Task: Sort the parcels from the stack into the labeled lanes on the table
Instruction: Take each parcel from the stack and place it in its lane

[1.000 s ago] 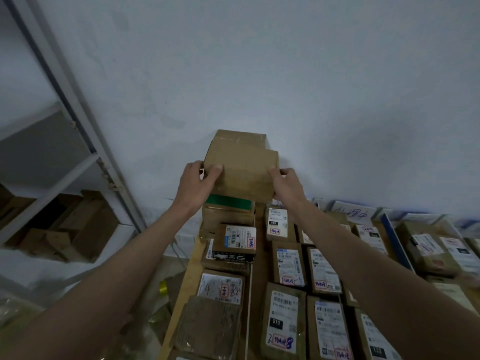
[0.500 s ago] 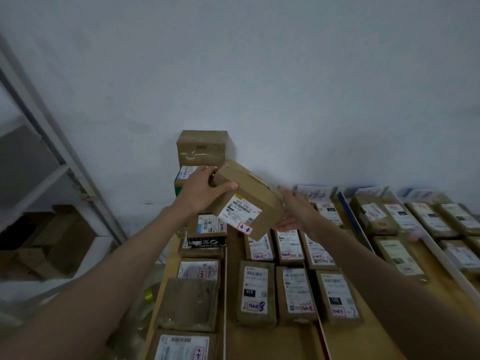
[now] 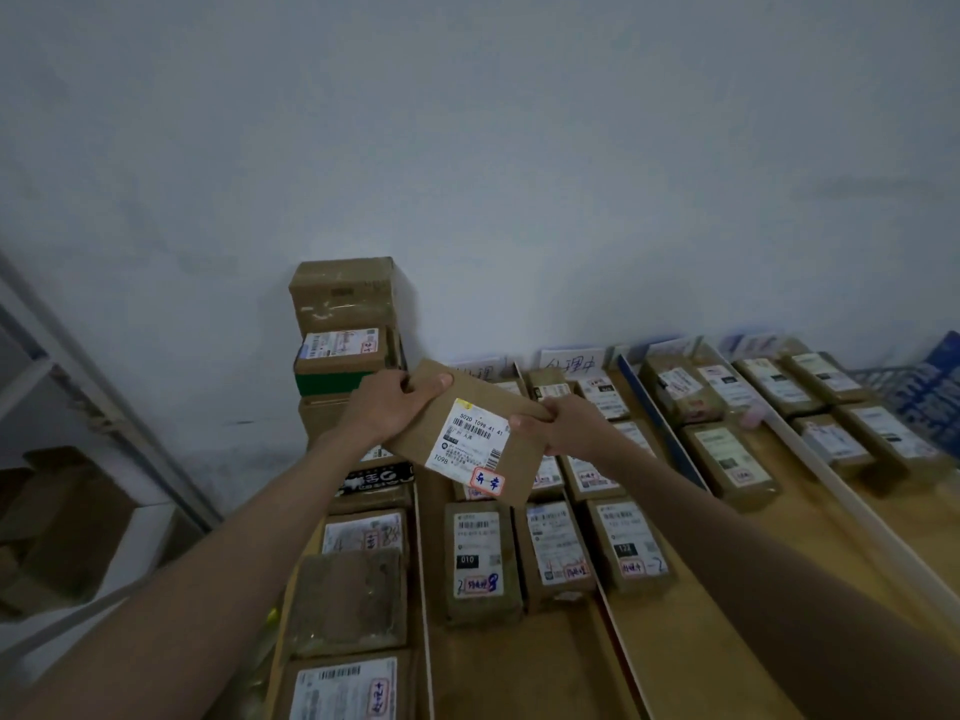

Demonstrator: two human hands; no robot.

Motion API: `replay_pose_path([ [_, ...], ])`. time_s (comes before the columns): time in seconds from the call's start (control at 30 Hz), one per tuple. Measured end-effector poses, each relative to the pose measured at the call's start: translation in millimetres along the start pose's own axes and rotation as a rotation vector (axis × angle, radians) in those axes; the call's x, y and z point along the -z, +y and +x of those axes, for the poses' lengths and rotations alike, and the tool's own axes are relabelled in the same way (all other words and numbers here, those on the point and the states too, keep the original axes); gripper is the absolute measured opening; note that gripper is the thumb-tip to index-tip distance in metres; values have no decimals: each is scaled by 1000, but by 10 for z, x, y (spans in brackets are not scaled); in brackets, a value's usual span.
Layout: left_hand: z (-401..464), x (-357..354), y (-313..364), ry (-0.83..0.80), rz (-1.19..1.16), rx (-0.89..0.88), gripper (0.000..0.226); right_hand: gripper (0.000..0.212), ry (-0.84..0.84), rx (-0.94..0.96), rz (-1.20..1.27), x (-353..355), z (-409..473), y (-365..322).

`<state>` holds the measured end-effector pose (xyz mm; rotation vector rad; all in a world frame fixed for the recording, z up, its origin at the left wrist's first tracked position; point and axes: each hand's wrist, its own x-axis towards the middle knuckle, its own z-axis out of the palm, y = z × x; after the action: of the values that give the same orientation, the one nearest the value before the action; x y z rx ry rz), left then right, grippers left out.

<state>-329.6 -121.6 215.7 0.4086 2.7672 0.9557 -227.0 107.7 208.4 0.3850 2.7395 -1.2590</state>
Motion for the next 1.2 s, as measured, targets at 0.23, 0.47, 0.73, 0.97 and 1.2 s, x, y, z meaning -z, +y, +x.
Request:
replay_pose_path([
  [0.23,-109,-274,28,-179,-52,-82,51,42,2,-105,-78,-18,-242,258],
  [0.47,-136,-826,417,-149,190,-220,70,51,111,-418,-122,288,-673,838],
  [0.73,-453,-1582,1117,-124,520,-496,63,51,316,-624,62,864,-1365,1636],
  [0.97,-848,-2289,1793,-173,593,-561,61,58,431,-709,210,1364,-1987,2345],
  [1.2,-1333,-3139,2407,-180,598,-553,59,56,516,-697,277,1821,-2619,3143],
])
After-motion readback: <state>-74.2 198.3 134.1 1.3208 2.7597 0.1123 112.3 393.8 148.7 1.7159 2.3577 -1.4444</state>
